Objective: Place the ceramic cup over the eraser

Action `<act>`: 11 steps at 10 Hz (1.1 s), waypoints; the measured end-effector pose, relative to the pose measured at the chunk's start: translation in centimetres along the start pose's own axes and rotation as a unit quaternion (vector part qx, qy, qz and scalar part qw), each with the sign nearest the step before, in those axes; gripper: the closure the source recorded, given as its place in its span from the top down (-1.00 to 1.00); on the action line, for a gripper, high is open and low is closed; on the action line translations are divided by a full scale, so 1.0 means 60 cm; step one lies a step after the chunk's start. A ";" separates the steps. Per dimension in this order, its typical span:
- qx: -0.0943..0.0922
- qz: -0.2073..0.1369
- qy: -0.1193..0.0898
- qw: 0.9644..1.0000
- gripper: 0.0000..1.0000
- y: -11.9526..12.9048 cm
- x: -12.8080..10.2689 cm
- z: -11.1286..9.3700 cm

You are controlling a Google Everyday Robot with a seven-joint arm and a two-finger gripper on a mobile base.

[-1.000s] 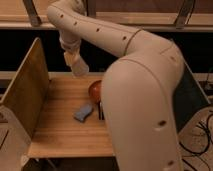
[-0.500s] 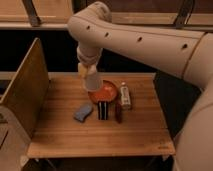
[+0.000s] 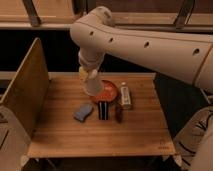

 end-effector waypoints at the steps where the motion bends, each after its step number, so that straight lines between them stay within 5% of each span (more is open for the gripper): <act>1: -0.004 0.002 -0.001 1.000 -1.00 0.000 -0.002 0.004; 4: -0.024 0.040 0.006 0.999 -1.00 -0.007 0.018 0.022; 9: -0.017 0.102 0.052 0.993 -1.00 -0.027 0.128 0.007; 11: -0.033 0.112 0.044 0.992 -1.00 -0.017 0.133 0.026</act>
